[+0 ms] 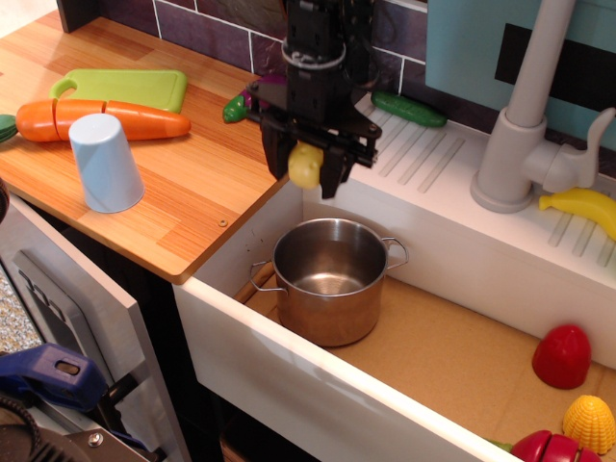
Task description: Put potato in pot or pan
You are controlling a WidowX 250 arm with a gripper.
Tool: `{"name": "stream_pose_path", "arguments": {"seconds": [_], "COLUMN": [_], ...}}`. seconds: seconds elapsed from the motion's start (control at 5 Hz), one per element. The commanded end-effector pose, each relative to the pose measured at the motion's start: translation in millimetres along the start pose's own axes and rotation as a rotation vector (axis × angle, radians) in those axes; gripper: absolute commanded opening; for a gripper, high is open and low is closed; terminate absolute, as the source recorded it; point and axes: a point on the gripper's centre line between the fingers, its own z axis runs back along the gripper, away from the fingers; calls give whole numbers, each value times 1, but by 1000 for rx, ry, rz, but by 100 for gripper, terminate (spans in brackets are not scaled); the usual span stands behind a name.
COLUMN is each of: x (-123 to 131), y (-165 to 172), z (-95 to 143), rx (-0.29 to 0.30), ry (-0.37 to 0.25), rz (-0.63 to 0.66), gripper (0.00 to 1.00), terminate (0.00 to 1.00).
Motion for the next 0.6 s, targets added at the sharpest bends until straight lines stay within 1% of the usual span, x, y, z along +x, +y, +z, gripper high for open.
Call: {"name": "stream_pose_path", "arguments": {"seconds": [0.0, 0.2, 0.4], "x": [3, 3, 3], "y": [-8, -8, -8], "z": [13, 13, 13], "rx": [2, 2, 2], "ry": [-115, -115, -115], "rz": [-5, -5, -5], "gripper": [100, 100, 100], "terminate": [0, 0, 100]}}
